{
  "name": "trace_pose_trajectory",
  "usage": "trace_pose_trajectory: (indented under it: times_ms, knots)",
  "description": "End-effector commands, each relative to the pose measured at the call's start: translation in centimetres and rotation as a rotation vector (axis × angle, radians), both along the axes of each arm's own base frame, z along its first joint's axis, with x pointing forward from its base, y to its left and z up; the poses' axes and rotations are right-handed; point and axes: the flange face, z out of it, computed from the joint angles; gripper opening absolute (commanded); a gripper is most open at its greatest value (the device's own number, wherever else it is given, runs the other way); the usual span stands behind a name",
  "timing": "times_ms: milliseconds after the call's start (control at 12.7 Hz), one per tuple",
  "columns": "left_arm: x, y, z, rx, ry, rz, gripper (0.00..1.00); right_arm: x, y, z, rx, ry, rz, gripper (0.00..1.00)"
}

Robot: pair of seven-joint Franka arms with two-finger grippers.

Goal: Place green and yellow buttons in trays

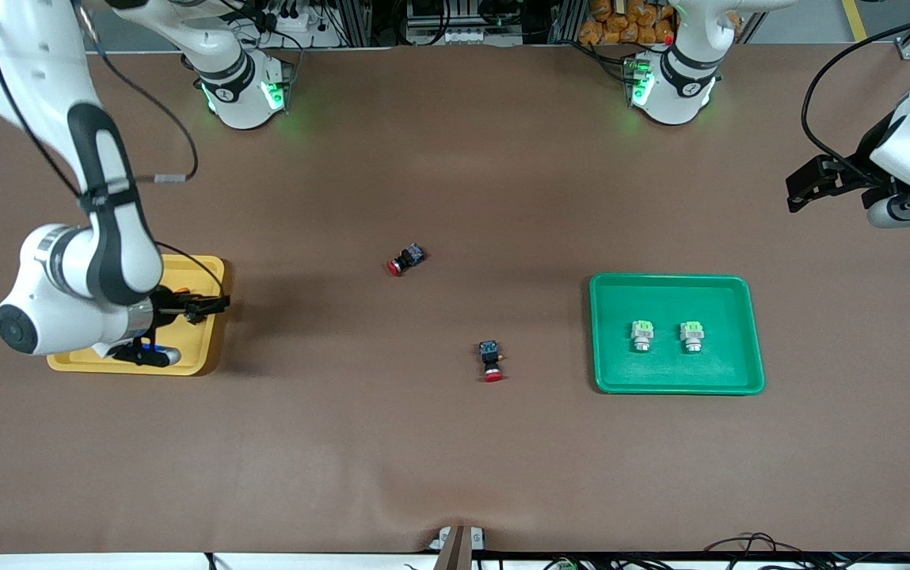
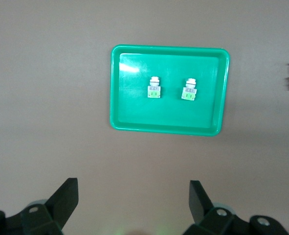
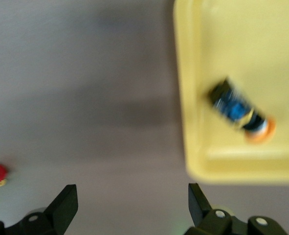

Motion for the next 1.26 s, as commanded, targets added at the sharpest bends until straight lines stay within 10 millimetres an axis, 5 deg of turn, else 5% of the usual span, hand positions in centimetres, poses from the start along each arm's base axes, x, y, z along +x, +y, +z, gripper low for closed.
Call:
trace_pose_trajectory:
  times_ms: [0, 237, 473, 631, 867, 1025, 1183]
  knots:
    - [-1.1, -0.1, 0.3, -0.015, -0.007, -0.003, 1.00, -2.5, 4.9, 7.9, -0.103, -0.023, -0.043, 1.00]
    - [-1.1, 0.1, 0.0, -0.014, -0.004, 0.001, 1.00, -3.6, 2.9, 16.4, -0.147, -0.102, -0.049, 1.00]
    - [-1.2, 0.1, 0.0, -0.015, -0.014, 0.001, 1.00, -3.5, 0.8, 25.7, -0.087, -0.157, 0.152, 1.00]
    - [-1.0, 0.1, -0.1, -0.016, -0.025, 0.000, 1.00, -3.9, -0.7, 29.2, -0.075, -0.166, 0.246, 1.00]
    - [-0.9, -0.3, -0.5, -0.017, -0.034, -0.007, 1.00, -5.4, 0.0, 33.9, -0.142, -0.178, 0.167, 1.00]
    - [-0.9, -0.3, -0.6, -0.017, -0.031, -0.007, 1.00, -8.2, 1.1, 38.3, -0.174, -0.229, 0.063, 1.00]
    - [-1.2, -0.3, -1.3, -0.016, -0.029, -0.008, 1.00, -10.1, 0.5, 40.1, -0.177, -0.274, 0.042, 1.00]
